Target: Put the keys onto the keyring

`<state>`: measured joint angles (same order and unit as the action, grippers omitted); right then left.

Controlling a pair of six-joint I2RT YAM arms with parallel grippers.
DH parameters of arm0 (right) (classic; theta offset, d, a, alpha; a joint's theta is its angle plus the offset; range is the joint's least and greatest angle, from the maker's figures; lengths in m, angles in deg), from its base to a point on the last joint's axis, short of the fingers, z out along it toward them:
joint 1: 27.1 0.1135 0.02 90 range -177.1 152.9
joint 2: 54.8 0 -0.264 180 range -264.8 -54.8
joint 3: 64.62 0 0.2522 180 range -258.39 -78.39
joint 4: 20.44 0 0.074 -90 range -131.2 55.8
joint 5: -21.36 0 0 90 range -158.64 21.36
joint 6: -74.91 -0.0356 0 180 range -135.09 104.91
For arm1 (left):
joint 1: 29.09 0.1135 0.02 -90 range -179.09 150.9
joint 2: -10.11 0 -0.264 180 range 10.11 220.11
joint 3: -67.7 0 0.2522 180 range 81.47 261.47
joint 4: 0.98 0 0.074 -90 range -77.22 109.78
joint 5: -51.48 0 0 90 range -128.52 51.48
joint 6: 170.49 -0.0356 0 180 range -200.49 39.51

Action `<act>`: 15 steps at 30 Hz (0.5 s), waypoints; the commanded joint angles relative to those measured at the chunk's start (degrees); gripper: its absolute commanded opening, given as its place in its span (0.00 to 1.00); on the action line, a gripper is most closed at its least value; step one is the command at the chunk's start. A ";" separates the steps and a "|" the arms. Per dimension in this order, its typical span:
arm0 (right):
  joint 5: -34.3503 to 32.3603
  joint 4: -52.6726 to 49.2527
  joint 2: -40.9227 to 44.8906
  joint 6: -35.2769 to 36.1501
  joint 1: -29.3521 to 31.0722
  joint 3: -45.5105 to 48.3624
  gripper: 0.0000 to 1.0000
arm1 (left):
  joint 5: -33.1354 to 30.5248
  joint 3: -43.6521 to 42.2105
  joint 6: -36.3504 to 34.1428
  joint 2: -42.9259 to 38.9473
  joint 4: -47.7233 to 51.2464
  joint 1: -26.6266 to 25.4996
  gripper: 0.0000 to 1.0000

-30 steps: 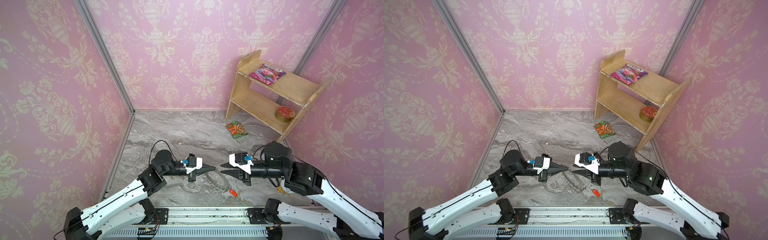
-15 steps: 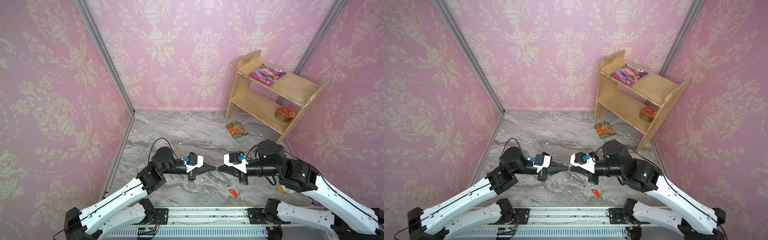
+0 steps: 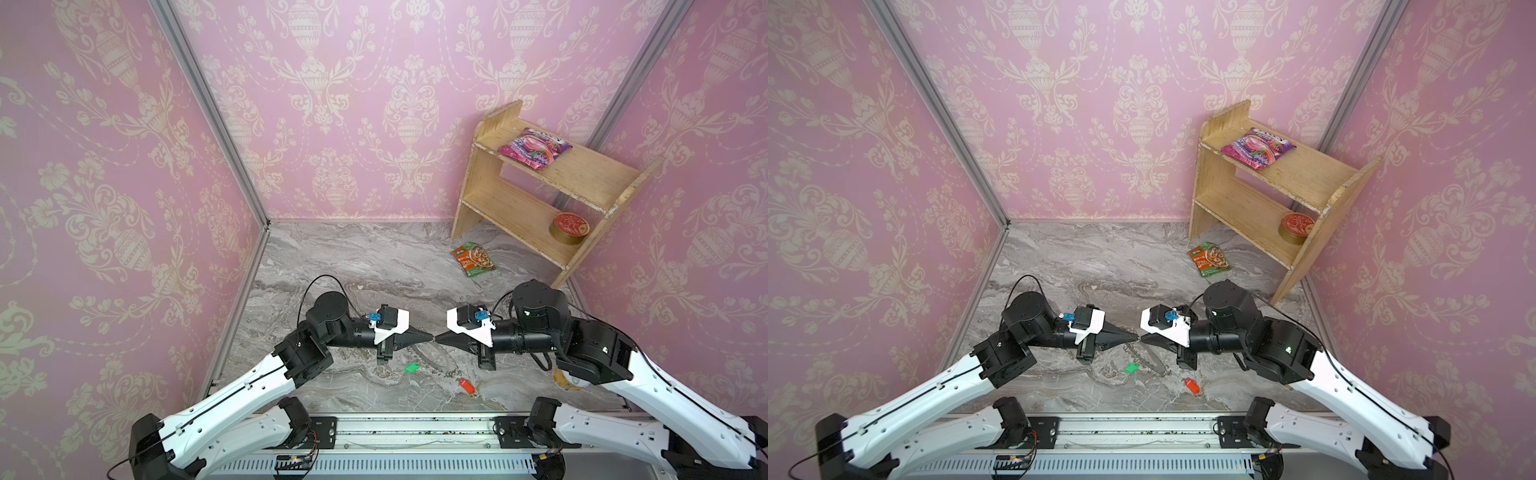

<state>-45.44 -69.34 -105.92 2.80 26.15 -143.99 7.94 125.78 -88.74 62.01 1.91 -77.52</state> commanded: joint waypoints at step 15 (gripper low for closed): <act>1.47 14.18 5.74 -9.78 -3.90 8.37 0.00 | -2.82 0.97 0.85 -2.96 -4.07 0.12 0.20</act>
<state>-43.12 -59.24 -101.61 -4.83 22.72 -136.34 6.21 125.78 -88.52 60.37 -0.10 -77.48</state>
